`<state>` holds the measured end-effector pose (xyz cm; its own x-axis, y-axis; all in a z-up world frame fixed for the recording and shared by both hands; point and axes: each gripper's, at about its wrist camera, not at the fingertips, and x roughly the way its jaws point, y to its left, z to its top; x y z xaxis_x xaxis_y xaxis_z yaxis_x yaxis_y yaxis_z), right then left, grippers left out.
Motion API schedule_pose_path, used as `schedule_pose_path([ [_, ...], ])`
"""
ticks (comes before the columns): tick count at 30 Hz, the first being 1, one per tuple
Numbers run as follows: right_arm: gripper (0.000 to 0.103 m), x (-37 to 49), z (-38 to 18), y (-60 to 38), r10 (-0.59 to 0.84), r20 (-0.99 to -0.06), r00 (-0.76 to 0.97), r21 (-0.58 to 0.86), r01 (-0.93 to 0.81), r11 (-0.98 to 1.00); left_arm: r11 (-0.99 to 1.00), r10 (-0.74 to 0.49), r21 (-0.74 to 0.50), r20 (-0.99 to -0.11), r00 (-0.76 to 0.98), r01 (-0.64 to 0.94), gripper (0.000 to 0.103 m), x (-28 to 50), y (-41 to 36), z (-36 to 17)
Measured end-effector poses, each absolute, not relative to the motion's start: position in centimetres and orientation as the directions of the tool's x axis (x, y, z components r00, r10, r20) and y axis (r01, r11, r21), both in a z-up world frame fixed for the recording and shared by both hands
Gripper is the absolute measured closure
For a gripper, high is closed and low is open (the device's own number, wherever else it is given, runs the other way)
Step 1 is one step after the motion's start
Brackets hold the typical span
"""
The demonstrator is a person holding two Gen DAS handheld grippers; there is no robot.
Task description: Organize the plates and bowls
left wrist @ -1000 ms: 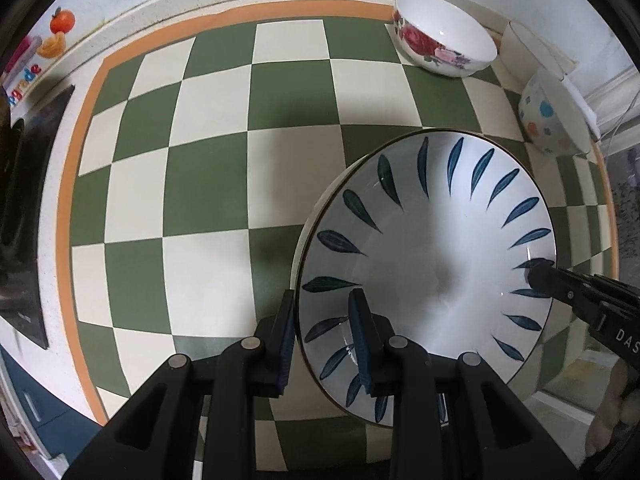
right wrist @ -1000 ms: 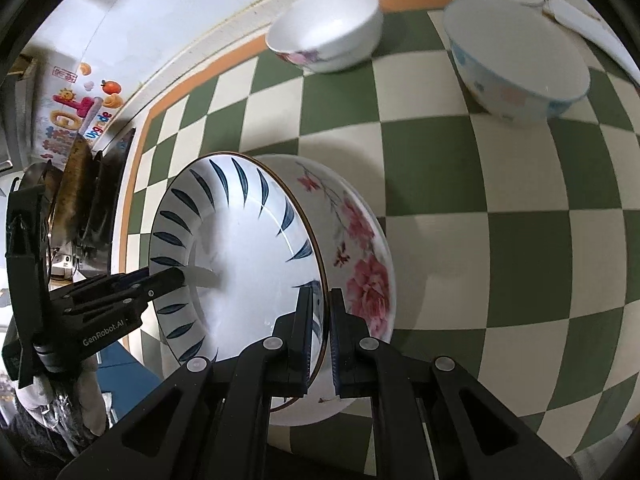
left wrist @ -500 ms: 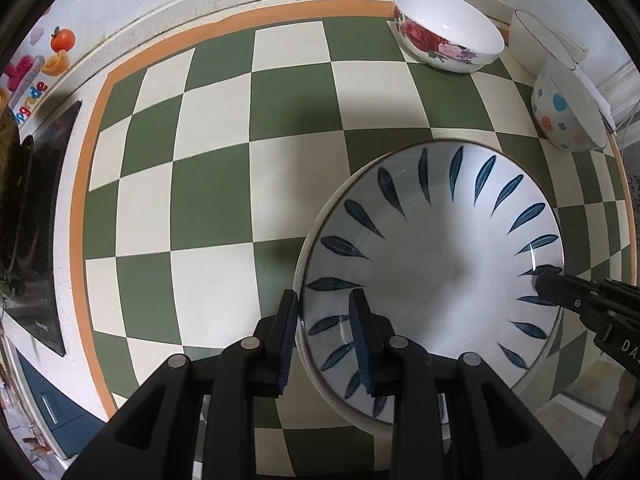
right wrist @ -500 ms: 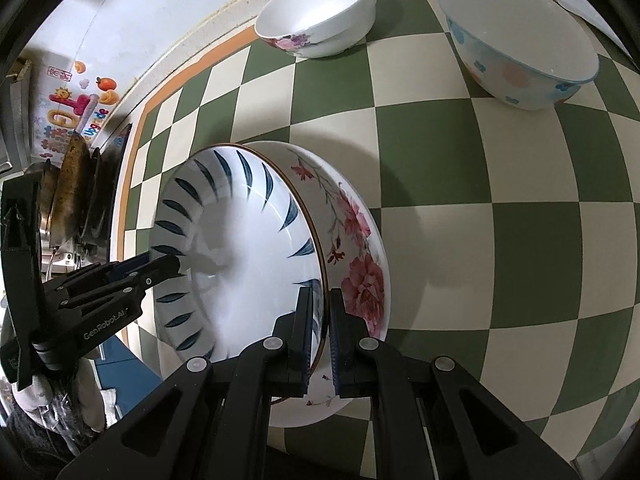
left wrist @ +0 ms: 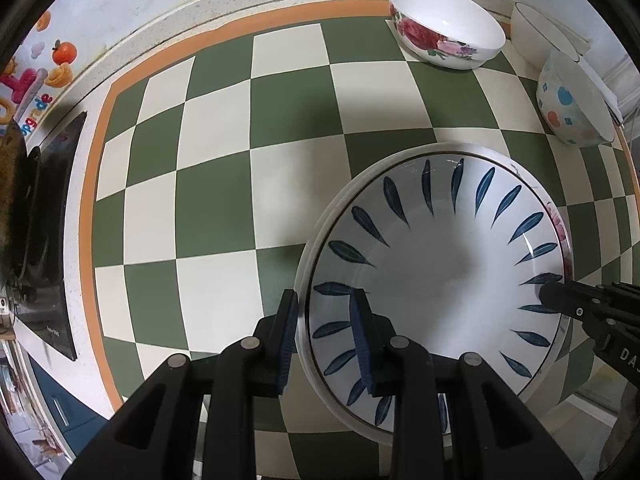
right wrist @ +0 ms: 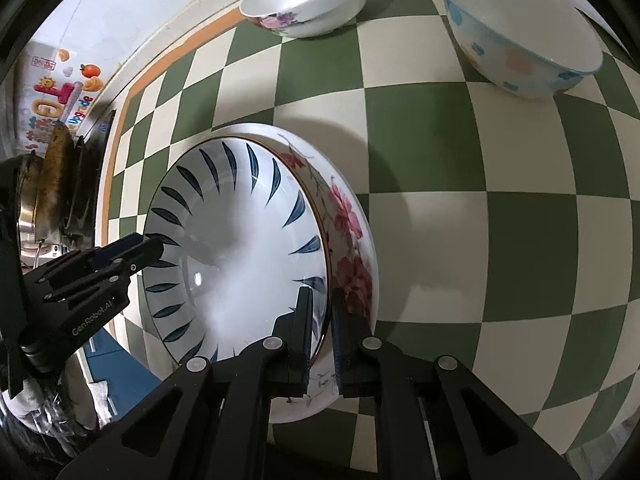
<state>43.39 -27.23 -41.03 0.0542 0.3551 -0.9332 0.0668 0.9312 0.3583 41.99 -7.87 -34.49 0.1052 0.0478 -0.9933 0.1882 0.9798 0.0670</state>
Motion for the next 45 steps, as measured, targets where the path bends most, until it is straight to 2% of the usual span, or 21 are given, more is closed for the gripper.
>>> schedule_pose_path([
  [7,0.088,43.0,-38.9,-26.8,0.306,-0.948,0.085,0.31,0.035,0.95,0.991,0.042,0.055,-0.993,0.111,0.119,0.078,41.0,-6.9,-33.4],
  [15,0.083,41.0,-35.7,-25.6,0.291,-0.948,0.127,0.291,-0.018,0.956,0.996,0.009,0.023,-0.985,0.173,0.084,0.077,37.8,-6.9,-29.5],
  [18,0.071,39.8,-33.8,-25.3,0.289,-0.945,0.154,0.287,-0.038,0.957,0.996,-0.007,0.013,-0.976,0.216,0.093,0.071,36.5,-7.1,-27.2],
  [20,0.066,38.9,-32.6,-25.1,0.278,-0.944,0.179,0.274,-0.049,0.96,0.995,-0.018,0.006,-0.971,0.24,0.096,0.065,35.6,-7.1,-25.7],
  [21,0.062,38.4,-32.0,-25.0,0.272,-0.943,0.192,0.266,-0.055,0.962,0.995,-0.025,-0.001,-0.969,0.248,0.097,0.056,35.4,-7.1,-25.3],
  [22,0.059,37.9,-31.1,-24.9,0.269,-0.94,0.208,0.263,-0.059,0.963,0.995,-0.034,-0.008,-0.966,0.258,0.101,0.041,34.8,-7.0,-24.7],
  [23,0.056,37.5,-30.4,-24.9,0.268,-0.938,0.22,0.261,-0.06,0.963,0.995,-0.039,-0.012,-0.964,0.263,0.102,0.033,34.7,-6.8,-24.3],
  [24,0.048,37.0,-29.7,-24.9,0.264,-0.936,0.233,0.256,-0.061,0.965,0.994,-0.045,-0.018,-0.961,0.271,0.105,0.024,34.3,-6.7,-23.9],
  [27,0.032,35.3,-27.5,-24.8,0.256,-0.926,0.277,0.246,-0.068,0.967,0.994,-0.057,-0.026,-0.948,0.312,0.102,0.022,32.8,-6.3,-22.2],
  [28,0.026,34.7,-26.8,-24.8,0.249,-0.923,0.292,0.239,-0.07,0.969,0.994,-0.057,-0.025,-0.944,0.325,0.103,0.019,32.3,-6.2,-21.6],
  [31,0.016,32.8,-24.8,-24.2,0.216,-0.92,0.328,0.206,-0.067,0.976,0.994,-0.07,-0.033,-0.926,0.37,0.105,0.01,30.9,-5.9,-19.9],
  [38,0.01,28.5,-21.0,-23.8,0.187,-0.901,0.392,0.183,-0.049,0.982,0.994,-0.087,-0.045,-0.883,0.462,0.101,0.009,27.9,-5.0,-16.3],
  [40,0.009,27.5,-20.1,-23.6,0.189,-0.893,0.408,0.188,-0.042,0.981,0.993,-0.093,-0.051,-0.877,0.472,0.102,0.004,27.2,-4.7,-15.6],
  [45,0.008,25.5,-18.5,-23.8,0.201,-0.876,0.438,0.212,-0.023,0.977,0.99,-0.119,-0.069,-0.869,0.481,0.12,0.003,26.1,-4.8,-14.4],
])
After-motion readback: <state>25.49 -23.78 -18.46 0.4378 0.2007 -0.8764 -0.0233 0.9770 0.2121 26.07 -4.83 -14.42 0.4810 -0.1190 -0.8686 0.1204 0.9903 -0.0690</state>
